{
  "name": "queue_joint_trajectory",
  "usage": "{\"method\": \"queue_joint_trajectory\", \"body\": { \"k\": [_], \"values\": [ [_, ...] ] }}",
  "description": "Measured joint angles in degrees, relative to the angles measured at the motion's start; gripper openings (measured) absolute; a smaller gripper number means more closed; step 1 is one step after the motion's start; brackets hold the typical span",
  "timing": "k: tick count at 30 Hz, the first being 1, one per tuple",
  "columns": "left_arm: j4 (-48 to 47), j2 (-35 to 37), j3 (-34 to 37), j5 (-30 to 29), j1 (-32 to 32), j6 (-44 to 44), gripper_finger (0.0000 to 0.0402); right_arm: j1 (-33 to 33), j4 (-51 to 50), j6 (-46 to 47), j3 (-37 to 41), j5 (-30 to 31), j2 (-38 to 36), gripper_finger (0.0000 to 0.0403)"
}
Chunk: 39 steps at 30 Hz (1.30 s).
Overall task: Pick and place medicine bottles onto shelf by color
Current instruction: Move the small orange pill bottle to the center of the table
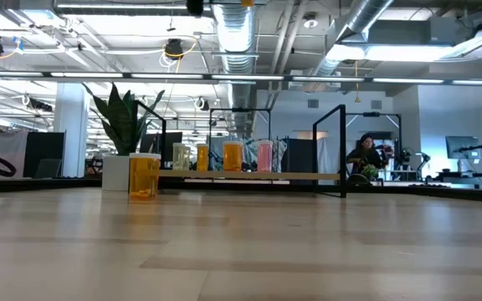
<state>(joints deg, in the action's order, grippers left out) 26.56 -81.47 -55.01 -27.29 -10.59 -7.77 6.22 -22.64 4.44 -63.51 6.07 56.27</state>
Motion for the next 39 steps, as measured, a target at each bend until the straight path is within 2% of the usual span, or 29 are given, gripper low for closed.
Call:
{"method": "queue_joint_trajectory", "body": {
  "k": [6,13,17,21,23,28,32,39],
  "values": [
    [-0.07,-5.58,-0.06,-9.31,1.78,3.61,0.0086,1.04,-6.97,-0.37,0.02,8.14,-4.93,0.0276],
    [1.16,-14.8,0.0,-25.67,3.74,8.03,0.0086,0.99,-16.93,-0.3,0.03,18.76,-7.65,0.0276],
    [1.34,-18.53,0.0,-28.29,4.95,10.23,0.0086,0.76,-20.35,1.84,0.08,22.61,-7.53,0.0276],
    [1.42,-20.83,0.0,-24.55,6.35,12.72,0.0086,0.76,-18.46,2.05,2.45,23.1,-7.67,0.0276],
    [0.94,-21.05,0.02,-20.86,6.88,12.21,0.0086,0.75,-18.89,2.34,3.31,23.47,-7.56,0.0276],
    [2.75,-21.13,0.03,-1.29,6.74,11.28,0.0086,0.7,-18.99,4.69,5.62,24.04,-7.1,0.0276],
    [11.12,-24.8,0.07,5.13,6.51,10.54,0.0086,0.72,-18.8,8.22,6.98,24.03,-7.15,0.0276],
    [40.68,-38.65,0.0,18.69,6.76,6.92,0.0086,0.76,-18.91,14.19,7.31,23.74,-5.62,0.0276]
  ]
}}
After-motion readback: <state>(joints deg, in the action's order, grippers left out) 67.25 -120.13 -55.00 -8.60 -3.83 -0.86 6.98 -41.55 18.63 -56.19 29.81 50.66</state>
